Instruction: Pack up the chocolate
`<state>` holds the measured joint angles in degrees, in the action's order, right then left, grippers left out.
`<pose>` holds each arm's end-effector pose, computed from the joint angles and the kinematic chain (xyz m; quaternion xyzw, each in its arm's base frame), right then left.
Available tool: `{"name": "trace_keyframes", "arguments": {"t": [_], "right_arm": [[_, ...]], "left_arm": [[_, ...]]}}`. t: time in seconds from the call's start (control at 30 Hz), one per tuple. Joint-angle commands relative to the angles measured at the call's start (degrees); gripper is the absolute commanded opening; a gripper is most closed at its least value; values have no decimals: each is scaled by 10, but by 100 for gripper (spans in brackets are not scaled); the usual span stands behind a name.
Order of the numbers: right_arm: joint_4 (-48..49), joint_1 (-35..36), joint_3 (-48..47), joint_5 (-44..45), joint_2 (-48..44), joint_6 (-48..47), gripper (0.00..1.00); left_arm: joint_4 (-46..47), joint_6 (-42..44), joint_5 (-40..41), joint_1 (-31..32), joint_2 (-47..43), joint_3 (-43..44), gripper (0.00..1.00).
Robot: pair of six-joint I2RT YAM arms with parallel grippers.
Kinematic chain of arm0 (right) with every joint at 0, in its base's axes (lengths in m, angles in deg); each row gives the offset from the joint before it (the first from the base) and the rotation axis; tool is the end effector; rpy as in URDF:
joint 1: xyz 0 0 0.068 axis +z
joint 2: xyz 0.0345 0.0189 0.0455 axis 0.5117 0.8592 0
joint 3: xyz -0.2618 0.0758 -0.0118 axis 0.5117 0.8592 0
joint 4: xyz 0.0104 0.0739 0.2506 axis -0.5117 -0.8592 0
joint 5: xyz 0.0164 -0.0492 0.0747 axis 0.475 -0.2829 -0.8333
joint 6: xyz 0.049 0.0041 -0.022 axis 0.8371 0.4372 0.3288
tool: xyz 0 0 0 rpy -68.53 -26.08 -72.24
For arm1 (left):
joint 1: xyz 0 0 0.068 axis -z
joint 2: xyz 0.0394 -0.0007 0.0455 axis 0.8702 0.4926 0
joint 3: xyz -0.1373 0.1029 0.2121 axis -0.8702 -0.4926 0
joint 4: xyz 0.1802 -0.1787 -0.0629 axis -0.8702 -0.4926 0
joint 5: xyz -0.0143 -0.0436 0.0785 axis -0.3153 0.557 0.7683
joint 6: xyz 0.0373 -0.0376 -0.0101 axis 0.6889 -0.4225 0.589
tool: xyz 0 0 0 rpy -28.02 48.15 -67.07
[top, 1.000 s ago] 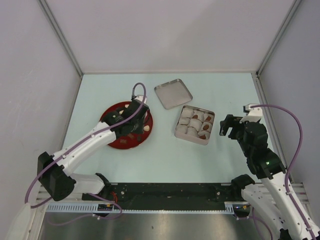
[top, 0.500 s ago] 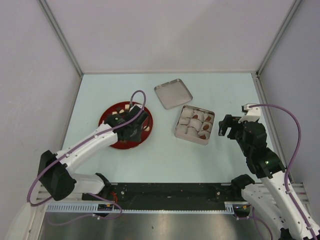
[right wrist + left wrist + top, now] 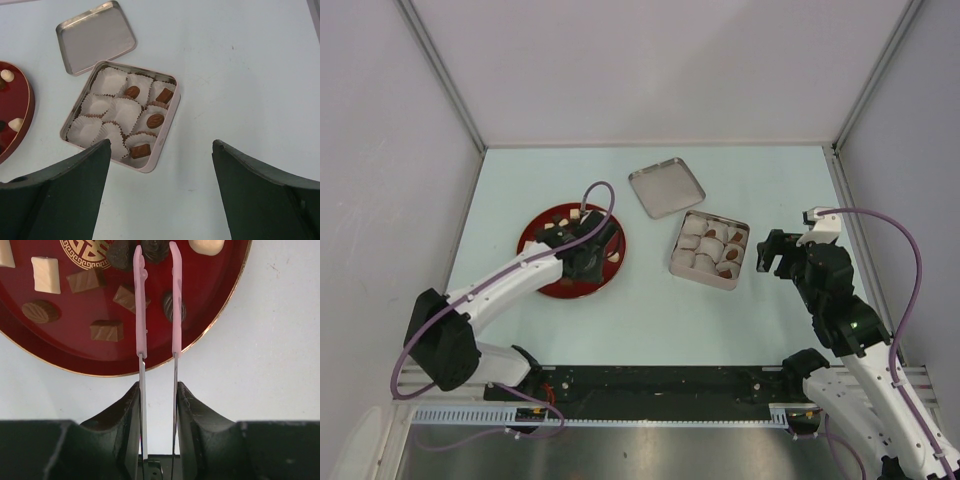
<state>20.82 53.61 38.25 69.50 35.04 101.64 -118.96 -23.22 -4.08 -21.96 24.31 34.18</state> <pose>0.1249 0.0419 0.3200 0.0042 0.8098 0.0642 0.5832 0.2057 -0.1490 0.2507 0.0597 0.9689 0.0382 0.2370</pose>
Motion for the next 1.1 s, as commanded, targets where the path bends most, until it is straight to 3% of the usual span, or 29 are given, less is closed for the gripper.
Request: {"name": "trace_keyframes", "arguments": {"t": [0.0,0.9,1.07], "right_arm": [[21,4,3,2,-5,-1,87],[21,3,3,6,-1,-3,87],[22,3,3,7,-1,-4,87]], "left_arm": [[30,1,-12,-12,9,-9,34],[49,24,-13,-40,56,-1,37],[45,28,-11,-41,57,4,27]]}}
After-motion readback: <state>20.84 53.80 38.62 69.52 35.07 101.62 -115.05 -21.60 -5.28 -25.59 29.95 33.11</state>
